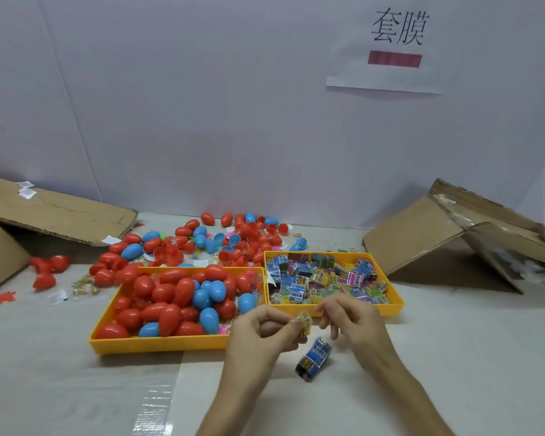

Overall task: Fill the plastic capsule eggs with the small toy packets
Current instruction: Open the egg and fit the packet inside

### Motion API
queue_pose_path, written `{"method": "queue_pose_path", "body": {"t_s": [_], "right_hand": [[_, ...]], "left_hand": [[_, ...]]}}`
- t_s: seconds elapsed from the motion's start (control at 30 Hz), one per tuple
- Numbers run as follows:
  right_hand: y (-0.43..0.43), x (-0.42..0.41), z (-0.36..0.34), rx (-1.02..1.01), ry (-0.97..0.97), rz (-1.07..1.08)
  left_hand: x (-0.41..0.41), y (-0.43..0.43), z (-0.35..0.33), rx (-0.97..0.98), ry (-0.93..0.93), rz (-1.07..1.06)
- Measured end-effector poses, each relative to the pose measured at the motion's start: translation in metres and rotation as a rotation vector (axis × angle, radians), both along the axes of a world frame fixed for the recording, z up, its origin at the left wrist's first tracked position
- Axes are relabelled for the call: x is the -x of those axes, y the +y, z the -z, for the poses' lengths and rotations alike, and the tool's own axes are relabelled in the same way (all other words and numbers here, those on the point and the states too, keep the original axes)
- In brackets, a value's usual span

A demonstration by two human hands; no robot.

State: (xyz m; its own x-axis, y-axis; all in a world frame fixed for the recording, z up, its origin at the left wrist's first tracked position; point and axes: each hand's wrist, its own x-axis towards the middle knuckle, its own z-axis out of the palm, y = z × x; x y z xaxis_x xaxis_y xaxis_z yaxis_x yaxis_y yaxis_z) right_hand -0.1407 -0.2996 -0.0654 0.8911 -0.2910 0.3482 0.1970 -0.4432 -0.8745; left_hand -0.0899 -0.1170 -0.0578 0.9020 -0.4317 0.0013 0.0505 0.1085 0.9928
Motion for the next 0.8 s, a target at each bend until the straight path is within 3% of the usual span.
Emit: {"method": "queue_pose_path", "body": {"t_s": [0.17, 0.27, 0.53, 0.8], "right_hand": [[0.006, -0.002, -0.001, -0.193, 0.059, -0.217], [0.009, -0.003, -0.001, -0.252, 0.063, -0.2], [0.009, 0.002, 0.0, -0.332, 0.101, -0.176], [0.015, 0.012, -0.002, -0.268, 0.137, -0.293]], "left_hand": [[-0.003, -0.009, 0.001, 0.013, -0.027, -0.015], [-0.004, -0.011, 0.001, 0.025, -0.053, -0.008], [0.0, 0.002, 0.002, 0.018, -0.104, 0.02], [0.0, 0.005, 0.004, -0.058, -0.218, 0.012]]}}
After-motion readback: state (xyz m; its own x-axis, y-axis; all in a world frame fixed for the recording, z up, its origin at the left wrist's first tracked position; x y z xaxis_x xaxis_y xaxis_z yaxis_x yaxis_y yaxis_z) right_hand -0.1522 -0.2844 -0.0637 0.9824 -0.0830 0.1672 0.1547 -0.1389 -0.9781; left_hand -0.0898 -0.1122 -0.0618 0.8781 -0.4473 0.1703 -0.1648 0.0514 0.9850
